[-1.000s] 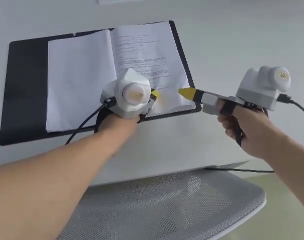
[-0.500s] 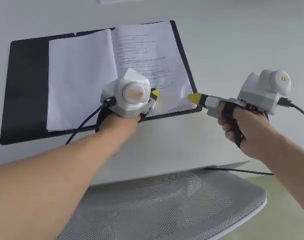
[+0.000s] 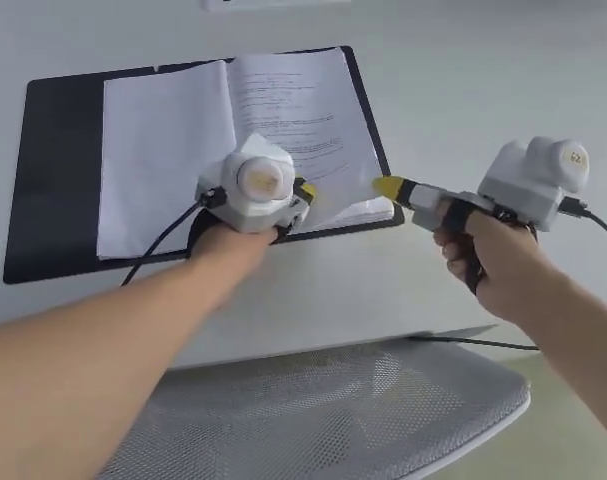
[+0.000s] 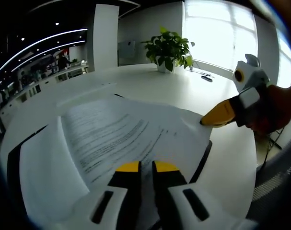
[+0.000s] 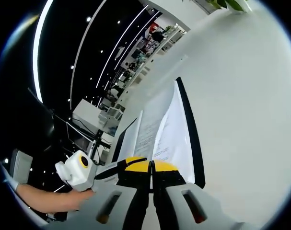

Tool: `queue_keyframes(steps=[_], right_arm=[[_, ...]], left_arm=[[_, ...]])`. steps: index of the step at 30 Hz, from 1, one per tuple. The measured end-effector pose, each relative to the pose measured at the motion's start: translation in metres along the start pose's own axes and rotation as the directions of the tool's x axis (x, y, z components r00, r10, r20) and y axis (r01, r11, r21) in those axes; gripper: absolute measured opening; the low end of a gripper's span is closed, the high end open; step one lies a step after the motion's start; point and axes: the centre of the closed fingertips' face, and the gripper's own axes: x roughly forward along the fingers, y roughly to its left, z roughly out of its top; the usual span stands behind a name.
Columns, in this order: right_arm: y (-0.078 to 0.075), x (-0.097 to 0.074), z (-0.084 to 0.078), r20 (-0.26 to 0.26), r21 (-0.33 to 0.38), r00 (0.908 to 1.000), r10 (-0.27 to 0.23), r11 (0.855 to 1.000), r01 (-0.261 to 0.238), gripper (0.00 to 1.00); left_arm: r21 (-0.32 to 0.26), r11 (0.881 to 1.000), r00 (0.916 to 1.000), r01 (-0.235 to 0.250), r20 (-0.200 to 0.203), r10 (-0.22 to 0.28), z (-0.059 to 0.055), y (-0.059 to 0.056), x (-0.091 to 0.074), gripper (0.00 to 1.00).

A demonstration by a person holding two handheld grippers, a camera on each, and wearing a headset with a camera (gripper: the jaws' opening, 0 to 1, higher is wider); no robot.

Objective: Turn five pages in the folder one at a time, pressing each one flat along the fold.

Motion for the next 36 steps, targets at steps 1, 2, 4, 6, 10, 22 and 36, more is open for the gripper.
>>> queue_keyframes(steps=[1, 2, 4, 6, 10, 22, 36], right_arm=[[0.004, 0.0, 0.001, 0.003, -0.003, 1.0, 0.006, 1.0, -0.006, 0.0], [0.01, 0.0, 0.004, 0.011, -0.005, 0.9998, 0.018, 1.0, -0.018, 0.0], [0.02, 0.002, 0.007, 0.022, -0.016, 0.9989, 0.041, 0.999, -0.04, 0.0], [0.031, 0.003, 0.009, 0.025, -0.035, 0.9982, 0.055, 0.998, -0.054, 0.0], [0.056, 0.009, 0.012, 0.029, -0.055, 0.9942, 0.103, 0.993, -0.102, 0.0], [0.125, 0.041, 0.003, -0.023, -0.143, 0.9781, 0.207, 0.968, -0.208, 0.0], [0.171, 0.079, -0.034, -0.124, -0.185, 0.9569, 0.262, 0.941, -0.282, 0.0]], left_arm=[[-0.004, 1.0, 1.0, -0.002, 0.003, 0.002, 0.0, 0.001, -0.003, 0.08], [-0.013, 1.0, 1.0, -0.006, 0.001, 0.006, -0.001, 0.004, -0.006, 0.08], [-0.026, 1.0, 0.9999, -0.012, 0.006, 0.012, -0.001, 0.008, -0.016, 0.1], [-0.029, 0.999, 0.9997, -0.018, 0.013, 0.019, -0.001, 0.013, -0.026, 0.09], [-0.055, 0.998, 0.9988, -0.038, 0.029, 0.04, -0.001, 0.025, -0.044, 0.09], [-0.1, 0.988, 0.9909, -0.118, 0.054, 0.124, -0.01, 0.071, -0.109, 0.09], [-0.142, 0.975, 0.9818, -0.172, 0.056, 0.181, -0.031, 0.103, -0.17, 0.1]])
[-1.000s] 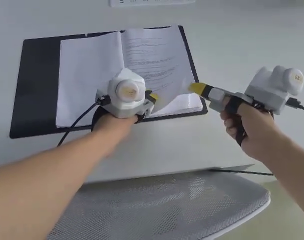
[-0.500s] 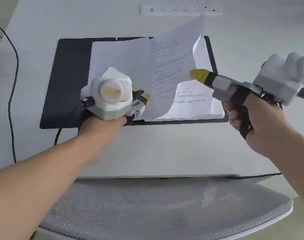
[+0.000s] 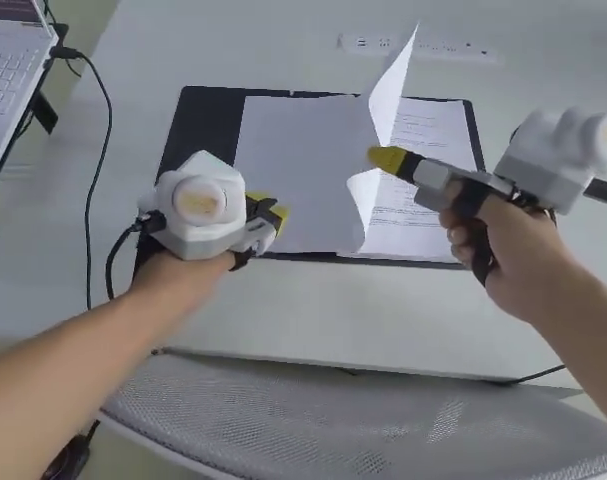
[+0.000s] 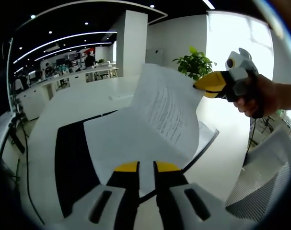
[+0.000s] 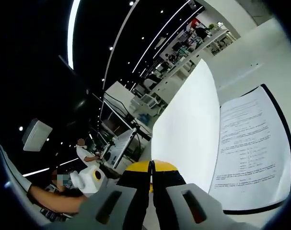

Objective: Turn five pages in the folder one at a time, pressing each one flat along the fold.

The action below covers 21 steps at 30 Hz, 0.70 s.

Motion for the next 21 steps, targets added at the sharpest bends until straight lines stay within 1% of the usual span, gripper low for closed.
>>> queue_keyframes(steps=[2, 4, 5, 8, 11, 13, 15, 16, 17, 19, 20, 21], right_arm=[[0.004, 0.006, -0.005, -0.015, -0.01, 0.9999, 0.002, 1.0, -0.002, 0.0], [0.008, 0.013, -0.01, -0.027, -0.006, 0.9996, 0.006, 1.0, -0.006, 0.0], [0.009, 0.017, -0.015, -0.041, -0.011, 0.9992, 0.004, 1.0, -0.004, 0.0], [0.012, 0.027, -0.025, -0.067, -0.013, 0.9978, 0.003, 1.0, -0.004, 0.0], [0.015, 0.038, -0.036, -0.099, -0.012, 0.9951, 0.005, 1.0, -0.007, 0.0], [0.015, 0.047, -0.048, -0.134, -0.019, 0.9909, -0.001, 1.0, -0.001, 0.0], [0.016, 0.056, -0.056, -0.151, -0.02, 0.9885, -0.001, 1.0, -0.002, 0.0], [0.016, 0.057, -0.058, -0.157, -0.02, 0.9876, -0.003, 1.0, -0.001, 0.0], [0.016, 0.062, -0.063, -0.172, -0.024, 0.9851, -0.009, 1.0, 0.005, 0.0], [0.019, 0.068, -0.071, -0.192, -0.015, 0.9813, -0.002, 1.0, -0.001, 0.0], [0.019, 0.072, -0.077, -0.207, -0.025, 0.9782, -0.009, 1.0, 0.004, 0.0], [0.019, 0.075, -0.08, -0.219, -0.021, 0.9757, -0.007, 1.0, 0.003, 0.0]], left_arm=[[-0.012, 1.0, 1.0, -0.007, 0.006, 0.007, -0.002, 0.005, -0.008, 0.11], [-0.025, 1.0, 0.9998, -0.018, 0.006, 0.018, -0.004, 0.012, -0.016, 0.1], [-0.034, 0.999, 0.9997, -0.023, 0.009, 0.023, -0.005, 0.015, -0.02, 0.11], [-0.052, 0.998, 0.9989, -0.044, 0.014, 0.045, -0.011, 0.027, -0.032, 0.11], [-0.078, 0.995, 0.9975, -0.066, 0.022, 0.068, -0.014, 0.038, -0.046, 0.12], [-0.104, 0.991, 0.9958, -0.08, 0.036, 0.084, -0.014, 0.046, -0.057, 0.13], [-0.106, 0.99, 0.9945, -0.093, 0.038, 0.097, -0.015, 0.052, -0.067, 0.14], [-0.109, 0.99, 0.9942, -0.095, 0.041, 0.1, -0.015, 0.053, -0.069, 0.14], [-0.116, 0.988, 0.9932, -0.103, 0.041, 0.109, -0.017, 0.058, -0.076, 0.14], [-0.125, 0.986, 0.9921, -0.113, 0.04, 0.119, -0.019, 0.063, -0.083, 0.16], [-0.128, 0.985, 0.9917, -0.116, 0.042, 0.122, -0.02, 0.065, -0.086, 0.16], [-0.132, 0.984, 0.9913, -0.119, 0.04, 0.125, -0.021, 0.067, -0.088, 0.16]])
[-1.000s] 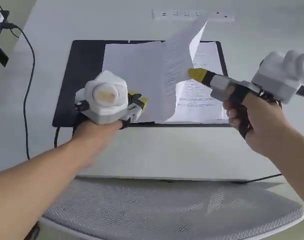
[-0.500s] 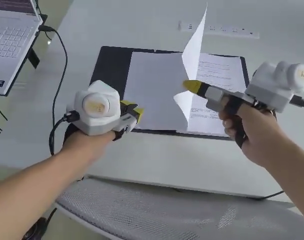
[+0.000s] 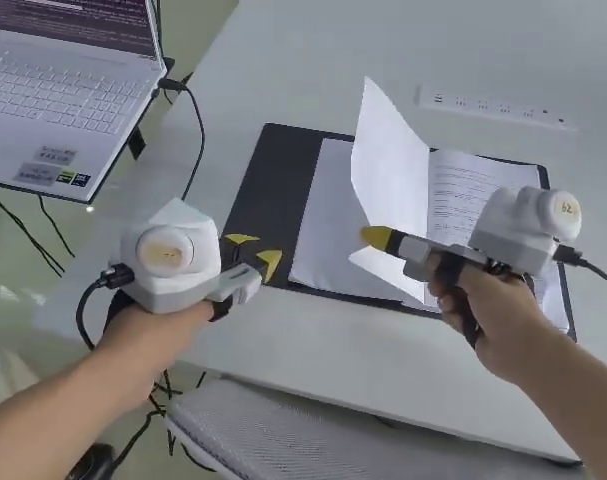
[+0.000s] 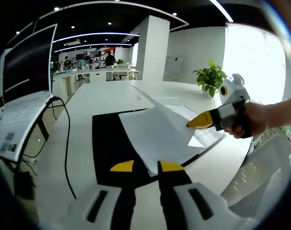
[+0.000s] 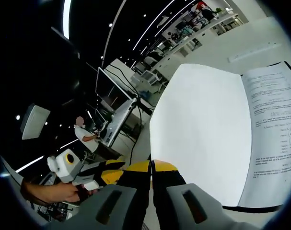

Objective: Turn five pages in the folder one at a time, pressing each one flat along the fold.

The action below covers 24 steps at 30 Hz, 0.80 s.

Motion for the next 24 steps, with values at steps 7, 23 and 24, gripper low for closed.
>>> queue_keyframes(steps=[7, 23, 24], right_arm=[[-0.003, 0.028, -0.017, -0.065, 0.003, 0.9978, -0.011, 1.0, 0.011, 0.0], [-0.033, 0.071, -0.054, -0.188, 0.026, 0.9797, -0.069, 0.997, 0.075, 0.0], [-0.039, 0.074, -0.054, -0.191, 0.029, 0.979, -0.07, 0.997, 0.077, 0.0]], left_arm=[[-0.016, 1.0, 0.9998, -0.019, -0.005, 0.019, -0.007, 0.009, -0.014, 0.16], [-0.039, 0.999, 0.9999, -0.014, -0.007, 0.014, -0.019, 0.014, -0.016, 0.15], [-0.039, 0.999, 0.9999, -0.013, -0.01, 0.013, -0.02, 0.014, -0.015, 0.15]])
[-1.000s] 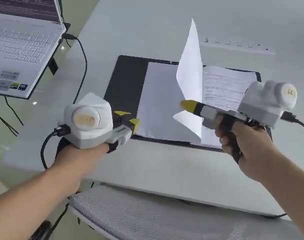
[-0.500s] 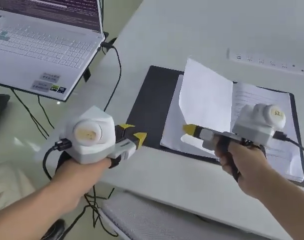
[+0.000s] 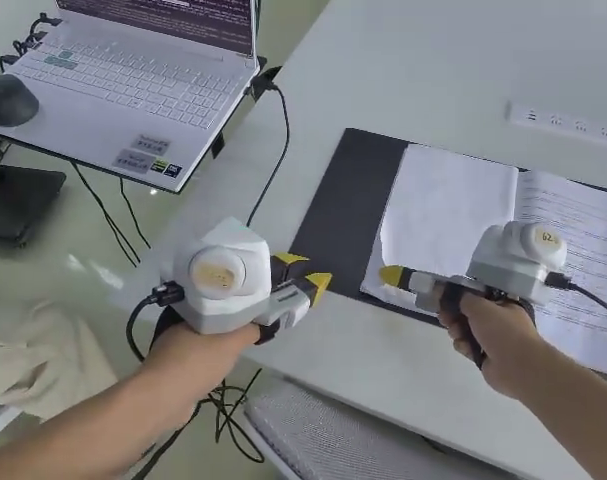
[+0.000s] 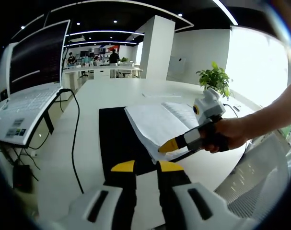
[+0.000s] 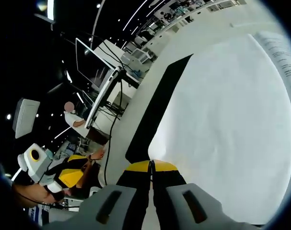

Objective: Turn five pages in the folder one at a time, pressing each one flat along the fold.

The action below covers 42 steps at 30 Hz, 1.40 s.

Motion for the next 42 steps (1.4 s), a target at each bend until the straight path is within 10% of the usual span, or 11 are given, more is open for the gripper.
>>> queue_keyframes(steps=[9, 20, 35, 42], right_arm=[[-0.024, 0.01, -0.005, -0.003, 0.037, 1.0, -0.007, 0.999, 0.007, 0.0], [-0.006, -0.002, -0.005, 0.047, 0.068, 0.9938, 0.101, 0.992, -0.104, 0.06], [-0.037, -0.069, 0.061, 0.228, 0.085, 0.9723, 0.049, 0.994, -0.07, 0.05], [-0.065, -0.081, 0.081, 0.256, 0.125, 0.9663, 0.03, 0.99, -0.064, 0.03]], left_arm=[[0.009, 1.0, 0.9997, 0.017, -0.018, -0.017, -0.005, -0.001, 0.019, 0.15], [0.026, 0.999, 0.9986, 0.041, -0.034, -0.04, -0.003, -0.006, 0.053, 0.13], [0.071, 0.99, 0.9919, 0.124, -0.039, -0.121, -0.006, -0.04, 0.105, 0.08], [0.087, 0.989, 0.9897, 0.12, -0.089, -0.112, -0.028, -0.042, 0.118, 0.0]])
